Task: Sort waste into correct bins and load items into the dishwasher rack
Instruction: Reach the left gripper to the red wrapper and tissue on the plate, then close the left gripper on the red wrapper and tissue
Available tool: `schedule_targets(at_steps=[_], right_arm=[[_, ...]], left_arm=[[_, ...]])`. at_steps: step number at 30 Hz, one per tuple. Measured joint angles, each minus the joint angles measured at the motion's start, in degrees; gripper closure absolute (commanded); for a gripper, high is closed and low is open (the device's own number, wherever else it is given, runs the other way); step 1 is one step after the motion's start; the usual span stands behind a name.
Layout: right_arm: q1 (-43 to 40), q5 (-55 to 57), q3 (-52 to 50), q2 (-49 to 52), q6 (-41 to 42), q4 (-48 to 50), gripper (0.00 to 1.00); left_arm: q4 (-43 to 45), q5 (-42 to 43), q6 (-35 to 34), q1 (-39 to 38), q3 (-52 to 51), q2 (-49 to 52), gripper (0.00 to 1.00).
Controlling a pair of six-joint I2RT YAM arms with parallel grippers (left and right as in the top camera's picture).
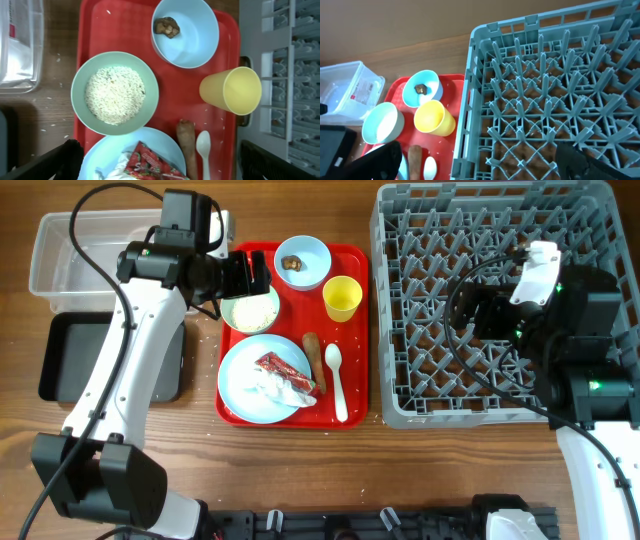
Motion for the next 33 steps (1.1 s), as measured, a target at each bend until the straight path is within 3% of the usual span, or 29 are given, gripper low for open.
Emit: schedule_targets(at_steps=[5, 11, 14, 17, 18, 23, 30, 32, 33], right_arm=[[0.0, 0.0, 0.0, 0.0, 0.7, -0.9, 0.0], [0.0, 0.0, 0.0, 0.0, 1.0, -0.9, 0.01], [0.0, 0.0, 0.0, 0.6, 1.0, -1.0, 0.0], [0.0, -0.2, 0.0, 1.8, 1.0, -1.8, 0.0], [0.0, -0.2, 0.0, 2.1, 1.0, -2.1, 0.0], [0.0, -0.4, 0.0, 3.5, 1.0, -2.8, 0.0], [0.0, -0.4, 0.1, 5.7, 1.0, -3.1, 0.0], [0.0, -0.4, 0.1, 5.8, 1.0, -3.3, 0.0], [0.0, -0.4, 0.1, 5.9, 1.0, -3.5, 0.0]], left_arm=[[-0.6, 1.3, -0.6, -0.4, 0.0, 0.0, 0.15], [-8.1, -2.4, -4.1, -5.1, 0.0, 0.6, 0.25], [-12.3, -5.3, -10.3, -9.0, 0.1, 2.8, 0.23], [-17.4, -11.1, -21.6, -13.9, 0.0, 6.3, 0.17], [-17.1, -12.9, -26.1, -15.2, -0.6, 7.1, 0.11], [-11.8, -15.8, -37.6, -16.5, -8.1, 7.6, 0.11], [1.7, -16.1, -40.2, -16.5, -20.3, 7.9, 0.1], [4.9, -16.1, -40.2, -16.5, -22.6, 7.9, 0.15], [6.3, -16.1, -40.2, -16.5, -23.8, 7.9, 0.28]])
